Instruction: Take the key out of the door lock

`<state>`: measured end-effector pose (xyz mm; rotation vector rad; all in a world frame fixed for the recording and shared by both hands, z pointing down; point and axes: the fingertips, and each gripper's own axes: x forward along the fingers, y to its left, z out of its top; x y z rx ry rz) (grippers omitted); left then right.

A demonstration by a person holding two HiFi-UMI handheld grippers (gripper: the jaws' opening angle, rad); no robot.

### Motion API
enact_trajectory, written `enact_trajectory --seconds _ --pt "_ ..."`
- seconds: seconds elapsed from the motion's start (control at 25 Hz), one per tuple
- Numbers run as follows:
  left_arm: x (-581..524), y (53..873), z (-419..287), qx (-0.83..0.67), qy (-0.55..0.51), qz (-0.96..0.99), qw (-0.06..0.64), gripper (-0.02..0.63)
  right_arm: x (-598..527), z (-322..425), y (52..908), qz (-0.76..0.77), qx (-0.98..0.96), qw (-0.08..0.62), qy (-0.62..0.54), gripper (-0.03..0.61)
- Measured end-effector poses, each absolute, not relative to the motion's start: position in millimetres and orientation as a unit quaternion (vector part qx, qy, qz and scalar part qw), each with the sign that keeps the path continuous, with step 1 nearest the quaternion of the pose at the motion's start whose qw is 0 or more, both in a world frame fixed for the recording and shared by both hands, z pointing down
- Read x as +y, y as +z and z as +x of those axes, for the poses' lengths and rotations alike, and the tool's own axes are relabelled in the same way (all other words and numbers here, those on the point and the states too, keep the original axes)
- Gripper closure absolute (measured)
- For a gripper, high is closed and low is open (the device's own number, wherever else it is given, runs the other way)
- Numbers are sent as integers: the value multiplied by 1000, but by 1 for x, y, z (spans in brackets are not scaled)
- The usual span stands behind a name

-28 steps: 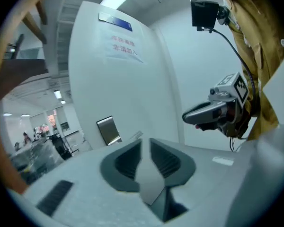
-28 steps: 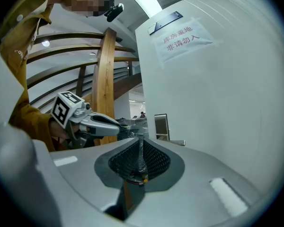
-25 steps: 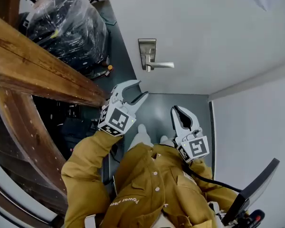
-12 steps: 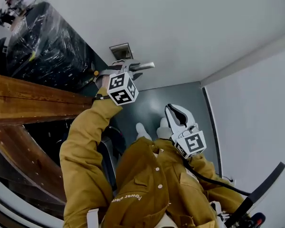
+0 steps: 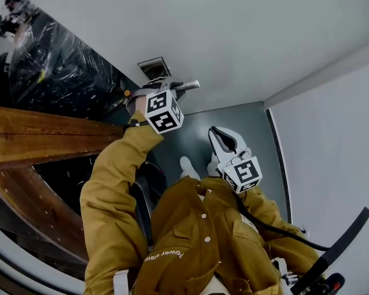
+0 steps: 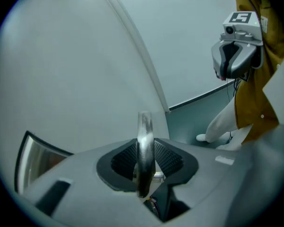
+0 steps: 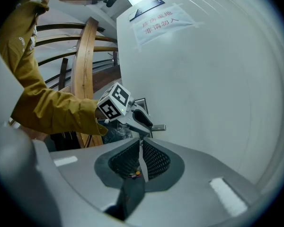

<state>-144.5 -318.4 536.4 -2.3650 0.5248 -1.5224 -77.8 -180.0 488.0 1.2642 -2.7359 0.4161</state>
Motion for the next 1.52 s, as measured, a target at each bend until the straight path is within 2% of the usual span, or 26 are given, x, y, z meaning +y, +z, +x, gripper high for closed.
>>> enact_trajectory --seconds 0.08,0.24,0.48,0.6,0.76,0.88,1.0,1.12,1.16,1.28,1.52 --pt "-318 537 -144 182 -522 -823 133 506 -194 -83 505 402 -900 42 164 547" --pt "-318 537 -144 179 -516 -828 129 507 -230 -103 553 361 -895 12 261 500" --pt "-316 532 -144 176 -502 -838 123 508 -276 -148 589 227 -825 -142 498 480" --pt "-314 530 -144 173 -498 -840 124 508 -287 -170 586 156 -799 -182 551 439" --pt "-312 528 -141 174 -493 -843 126 506 -295 -195 555 61 -784 -219 578 414" --pt "-312 530 -143 176 -493 -842 127 507 -301 -208 550 37 -785 -215 579 414" --pt "-315 532 -142 179 -494 -842 127 507 -307 -210 557 25 -773 -209 599 451" --pt "-316 533 -142 180 -492 -842 128 506 -308 -208 565 27 -773 -189 606 412" --pt "-317 533 -143 181 -493 -841 128 506 -308 -209 573 36 -775 -170 608 382" --pt "-317 533 -145 182 -494 -840 129 506 -309 -216 588 42 -771 -143 619 364" --pt "-315 533 -143 180 -495 -841 127 506 -318 -229 589 43 -763 -148 627 447"
